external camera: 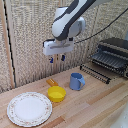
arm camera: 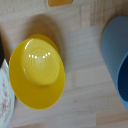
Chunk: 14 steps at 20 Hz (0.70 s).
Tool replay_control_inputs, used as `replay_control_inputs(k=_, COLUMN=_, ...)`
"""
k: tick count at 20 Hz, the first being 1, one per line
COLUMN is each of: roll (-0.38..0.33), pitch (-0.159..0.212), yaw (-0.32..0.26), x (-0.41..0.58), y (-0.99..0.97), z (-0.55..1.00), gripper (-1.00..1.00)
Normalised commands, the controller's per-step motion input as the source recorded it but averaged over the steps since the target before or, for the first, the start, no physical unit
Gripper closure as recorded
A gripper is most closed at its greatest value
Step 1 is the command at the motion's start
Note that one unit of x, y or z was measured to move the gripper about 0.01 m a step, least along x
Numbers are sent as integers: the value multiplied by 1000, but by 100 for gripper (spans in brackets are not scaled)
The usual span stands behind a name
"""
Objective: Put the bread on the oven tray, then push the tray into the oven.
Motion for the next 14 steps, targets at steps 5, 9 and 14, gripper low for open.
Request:
replay_control_inputs(k=5, roll=-25, pitch=74, yaw=1, x=306, y=4, z=-319, gripper=-100)
replay_control_inputs(k=9, roll=-33, pitch=73, yaw=22, x=269, y=0, z=-303, gripper=-100)
replay_control_inputs(k=14, roll=-20, pitch=41, yaw=30, x=294, y=0, z=-254, gripper=-100)
